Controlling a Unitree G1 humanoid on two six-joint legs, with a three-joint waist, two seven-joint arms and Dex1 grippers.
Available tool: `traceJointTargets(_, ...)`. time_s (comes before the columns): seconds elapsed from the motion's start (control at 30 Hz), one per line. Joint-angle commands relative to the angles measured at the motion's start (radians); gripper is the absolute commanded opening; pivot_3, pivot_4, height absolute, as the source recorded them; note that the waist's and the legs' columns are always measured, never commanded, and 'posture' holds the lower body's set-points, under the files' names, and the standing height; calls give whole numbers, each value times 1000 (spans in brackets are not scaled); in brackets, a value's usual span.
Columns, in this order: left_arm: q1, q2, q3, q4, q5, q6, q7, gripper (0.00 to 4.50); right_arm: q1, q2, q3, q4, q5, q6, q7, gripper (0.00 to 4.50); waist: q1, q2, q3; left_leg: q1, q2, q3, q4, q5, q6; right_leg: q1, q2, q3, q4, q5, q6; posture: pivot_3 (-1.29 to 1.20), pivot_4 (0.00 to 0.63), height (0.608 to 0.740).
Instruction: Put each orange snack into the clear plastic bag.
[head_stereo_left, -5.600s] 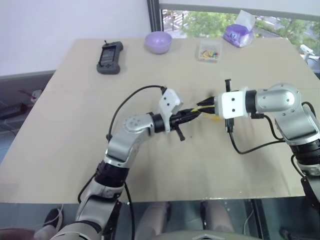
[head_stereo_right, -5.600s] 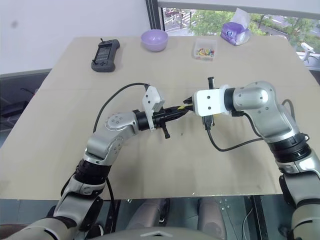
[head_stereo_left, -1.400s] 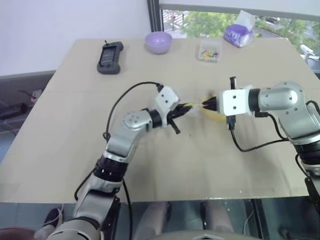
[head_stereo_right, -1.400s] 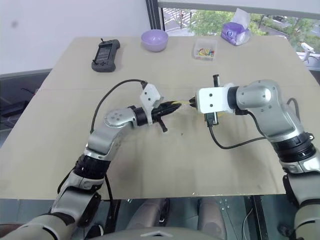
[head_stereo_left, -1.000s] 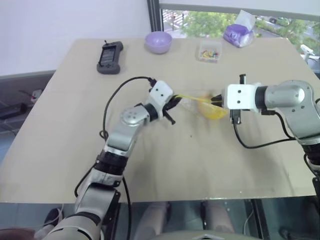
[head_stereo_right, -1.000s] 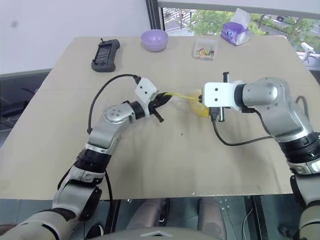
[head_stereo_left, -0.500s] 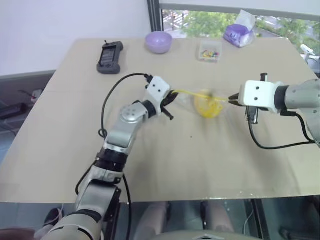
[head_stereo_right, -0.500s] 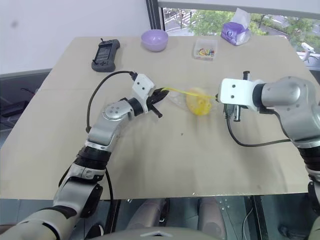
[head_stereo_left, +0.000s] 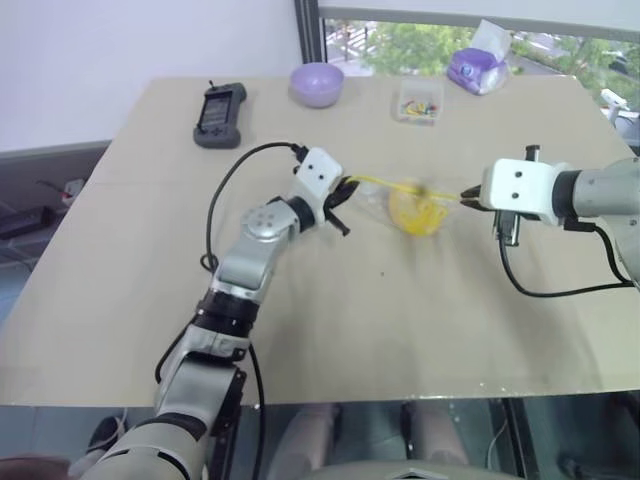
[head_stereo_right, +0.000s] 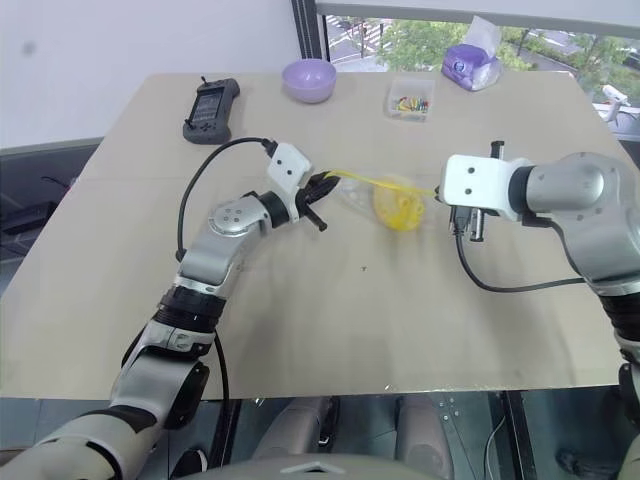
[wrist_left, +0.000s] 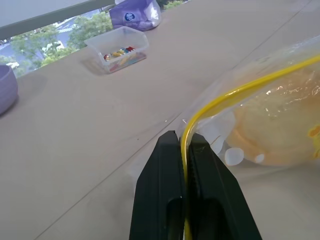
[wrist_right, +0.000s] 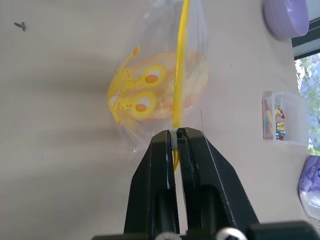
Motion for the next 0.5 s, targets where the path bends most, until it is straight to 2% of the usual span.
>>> traceJointTargets(0.03, -45, -4, 35, 22, 19, -33, 24, 0, -56, 2, -43, 56, -36, -39, -54, 81, 0, 0, 0, 0, 0, 0, 0, 0, 0, 0, 0, 0, 0, 0, 0, 0, 150, 740)
traceJointTargets(0.2, -179, -50, 29, 178, 67, -139, 76, 0, -222, 86, -22, 293, -157, -185, -263, 81, 0, 0, 0, 0, -1, 1, 1, 0, 0, -1, 0, 0, 1, 0, 0, 0, 150, 740)
traceJointTargets(0.3, -275, -56, 65, 250, 81, -193, 135, 0, -294, 124, -42, 363, -166, -235, -330, 81, -1, -1, 1, -1, -1, 1, 1, 0, 0, -2, 0, 0, 1, 0, 0, 0, 150, 740)
traceJointTargets(0.4, -298, -49, 99, 227, 61, -193, 141, 0, -272, 139, -64, 324, -120, -222, -305, 81, -3, -1, 0, -1, -1, 1, -2, 0, 0, -2, 0, 0, -1, 0, 0, 0, 150, 740)
traceJointTargets(0.5, -215, -19, 79, 96, 50, -151, 61, 0, -147, 103, -68, 194, -37, -153, -177, 81, -7, 0, 0, -1, -1, 1, -4, 0, 0, -2, -1, 0, -5, 0, 0, 0, 150, 740)
